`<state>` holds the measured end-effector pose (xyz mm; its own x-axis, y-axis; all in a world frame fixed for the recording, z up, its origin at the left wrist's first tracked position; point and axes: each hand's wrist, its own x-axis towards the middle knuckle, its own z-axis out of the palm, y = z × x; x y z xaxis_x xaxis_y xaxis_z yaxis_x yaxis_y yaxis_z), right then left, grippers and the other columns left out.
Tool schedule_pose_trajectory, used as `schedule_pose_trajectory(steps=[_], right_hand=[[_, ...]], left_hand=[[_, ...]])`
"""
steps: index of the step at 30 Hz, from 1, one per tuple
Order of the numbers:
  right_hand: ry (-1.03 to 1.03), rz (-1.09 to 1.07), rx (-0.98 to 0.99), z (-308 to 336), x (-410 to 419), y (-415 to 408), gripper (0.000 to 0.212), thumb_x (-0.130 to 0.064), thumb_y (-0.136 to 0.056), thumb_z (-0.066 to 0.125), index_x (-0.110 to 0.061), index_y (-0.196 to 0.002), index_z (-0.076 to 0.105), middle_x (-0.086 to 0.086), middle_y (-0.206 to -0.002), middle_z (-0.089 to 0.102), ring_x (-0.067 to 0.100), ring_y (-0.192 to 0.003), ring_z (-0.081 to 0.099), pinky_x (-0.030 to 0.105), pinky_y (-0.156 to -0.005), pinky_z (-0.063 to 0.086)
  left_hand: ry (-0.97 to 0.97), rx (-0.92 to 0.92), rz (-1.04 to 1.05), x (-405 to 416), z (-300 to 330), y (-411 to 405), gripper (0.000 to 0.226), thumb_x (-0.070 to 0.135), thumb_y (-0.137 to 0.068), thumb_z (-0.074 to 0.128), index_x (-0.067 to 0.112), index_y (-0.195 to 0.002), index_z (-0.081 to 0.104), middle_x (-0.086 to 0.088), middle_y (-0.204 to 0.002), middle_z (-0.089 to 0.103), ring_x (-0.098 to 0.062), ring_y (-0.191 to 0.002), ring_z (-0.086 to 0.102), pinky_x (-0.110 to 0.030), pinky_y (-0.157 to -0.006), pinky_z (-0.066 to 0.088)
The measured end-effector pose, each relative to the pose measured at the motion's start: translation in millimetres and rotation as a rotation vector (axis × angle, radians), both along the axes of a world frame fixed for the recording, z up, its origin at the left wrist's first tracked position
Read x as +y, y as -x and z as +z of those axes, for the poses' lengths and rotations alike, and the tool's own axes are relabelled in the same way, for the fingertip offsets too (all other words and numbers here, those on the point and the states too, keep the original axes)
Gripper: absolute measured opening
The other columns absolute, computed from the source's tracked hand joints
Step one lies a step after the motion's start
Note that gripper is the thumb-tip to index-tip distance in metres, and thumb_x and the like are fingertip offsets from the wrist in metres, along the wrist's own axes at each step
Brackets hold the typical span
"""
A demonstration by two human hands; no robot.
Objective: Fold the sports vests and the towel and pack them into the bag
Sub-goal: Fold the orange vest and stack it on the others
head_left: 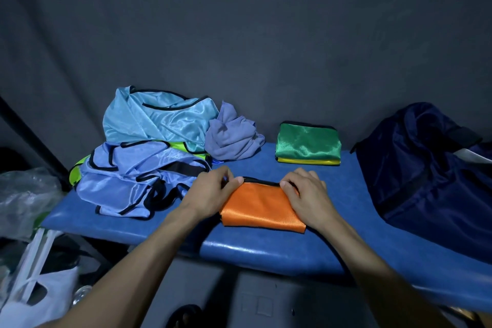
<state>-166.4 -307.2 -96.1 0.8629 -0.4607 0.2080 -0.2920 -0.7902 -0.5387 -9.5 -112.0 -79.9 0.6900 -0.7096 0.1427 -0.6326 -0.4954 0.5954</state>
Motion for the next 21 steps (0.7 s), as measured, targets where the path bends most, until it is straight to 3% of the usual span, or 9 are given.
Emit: schedule_pose_trajectory(steps=[2,4,8,11,14,16,21], right_hand=[[0.001,-0.009,-0.004,1.5,-0.8,-2.0,0.022,-0.036,-0.105,0.047,-0.027,-0.096,0.065,-0.010,-0.099,0.059,0.014,-0.100,0.046,0.039,-0.090,0.036],[0.003,-0.019,-0.006,1.7,-0.7,-3.5,0.022,-0.036,-0.104,0.048,-0.028,-0.094,0.066,-0.011,-0.098,0.060,0.014,-0.100,0.047,0.040,-0.089,0.037],[0.005,-0.065,-0.022,2.5,1.7,-6.2,0.021,-0.036,-0.103,0.051,-0.029,-0.093,0.068,-0.014,-0.096,0.061,0.013,-0.099,0.047,0.038,-0.086,0.034],[0.015,-0.129,-0.015,5.3,4.1,-7.0,0.023,-0.036,-0.102,0.052,-0.028,-0.093,0.071,-0.014,-0.094,0.062,0.012,-0.098,0.048,0.036,-0.083,0.030],[0.009,-0.211,0.019,8.0,7.7,-9.3,0.026,-0.036,-0.102,0.050,-0.028,-0.089,0.071,-0.014,-0.092,0.063,0.014,-0.098,0.050,0.037,-0.084,0.032],[0.011,-0.258,0.037,8.9,12.2,-11.6,0.027,-0.036,-0.101,0.049,-0.026,-0.086,0.069,-0.013,-0.090,0.063,0.017,-0.098,0.051,0.038,-0.084,0.036],[0.048,-0.307,0.092,8.1,19.7,-13.5,0.025,-0.037,-0.101,0.044,-0.027,-0.084,0.058,-0.008,-0.095,0.062,0.020,-0.100,0.053,0.040,-0.087,0.040]], left_hand=[[0.055,-0.098,-0.109,3.6,-0.7,-5.0,0.021,0.048,-0.097,0.060,0.027,-0.101,0.061,0.012,-0.092,0.066,-0.003,-0.079,0.060,-0.023,-0.069,0.045],[0.105,-0.186,-0.203,4.2,-2.7,-10.7,0.020,0.044,-0.097,0.063,0.029,-0.111,0.064,0.014,-0.104,0.060,-0.003,-0.090,0.057,-0.024,-0.079,0.047],[0.136,-0.205,-0.273,1.0,-3.8,-18.4,0.020,0.045,-0.095,0.062,0.029,-0.101,0.072,0.016,-0.100,0.062,-0.004,-0.094,0.058,-0.026,-0.082,0.048],[0.113,-0.057,-0.262,-5.6,-2.1,-18.1,0.011,0.033,-0.097,0.067,0.024,-0.092,0.071,0.011,-0.094,0.067,-0.005,-0.088,0.062,-0.026,-0.082,0.050],[0.100,0.287,-0.196,-13.7,5.4,-19.6,0.019,0.029,-0.100,0.063,0.015,-0.089,0.069,0.002,-0.084,0.070,-0.005,-0.078,0.063,-0.027,-0.078,0.050],[0.110,0.424,-0.139,-19.5,9.0,-19.4,0.023,0.030,-0.100,0.062,0.014,-0.085,0.068,0.004,-0.076,0.068,-0.007,-0.071,0.063,-0.026,-0.073,0.049],[0.125,0.348,-0.053,-23.3,3.6,-21.1,0.024,0.032,-0.095,0.070,0.016,-0.078,0.069,-0.002,-0.074,0.069,-0.007,-0.066,0.062,-0.023,-0.066,0.049]])
